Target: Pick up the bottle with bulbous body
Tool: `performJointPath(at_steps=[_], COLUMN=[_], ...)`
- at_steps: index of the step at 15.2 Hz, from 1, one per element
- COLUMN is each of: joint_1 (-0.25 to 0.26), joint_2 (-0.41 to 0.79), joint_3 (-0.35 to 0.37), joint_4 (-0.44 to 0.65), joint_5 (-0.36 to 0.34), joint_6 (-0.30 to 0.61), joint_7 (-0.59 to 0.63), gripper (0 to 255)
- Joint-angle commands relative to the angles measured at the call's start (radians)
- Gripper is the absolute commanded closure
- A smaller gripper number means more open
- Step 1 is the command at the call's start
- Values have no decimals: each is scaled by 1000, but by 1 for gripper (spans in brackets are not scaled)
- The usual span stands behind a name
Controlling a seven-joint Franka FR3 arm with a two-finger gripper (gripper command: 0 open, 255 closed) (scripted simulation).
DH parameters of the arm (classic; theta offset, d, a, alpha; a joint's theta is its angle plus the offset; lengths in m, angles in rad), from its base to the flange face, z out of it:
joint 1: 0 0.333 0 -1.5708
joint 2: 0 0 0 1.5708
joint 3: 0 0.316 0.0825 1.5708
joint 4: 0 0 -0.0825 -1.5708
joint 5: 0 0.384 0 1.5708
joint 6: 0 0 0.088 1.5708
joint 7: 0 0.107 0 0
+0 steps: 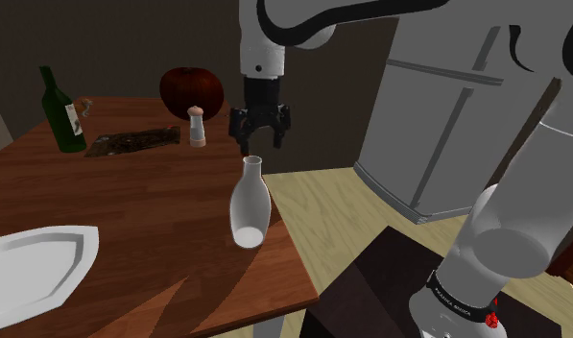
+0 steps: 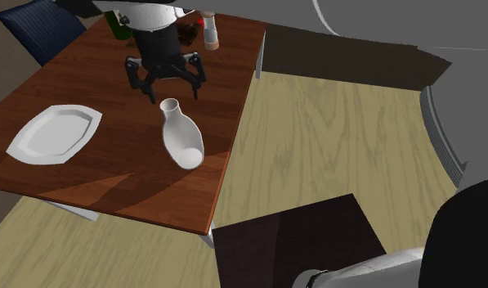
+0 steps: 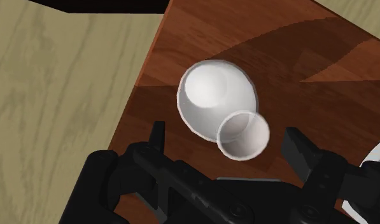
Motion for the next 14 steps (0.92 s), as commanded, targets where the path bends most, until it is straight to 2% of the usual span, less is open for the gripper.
performJointPath(at_steps=[1,10,11,14], joint_1=[11,14,14,14], joint_2=[74,86,83,82], joint_3=[16,16,16,16], joint_4=[66,-23,-26,-26], joint_5=[-16,-19,-18,-17], joint_6=[8,108,109,108], joint_7=[43,39,39,39], gripper=[0,0,255,255])
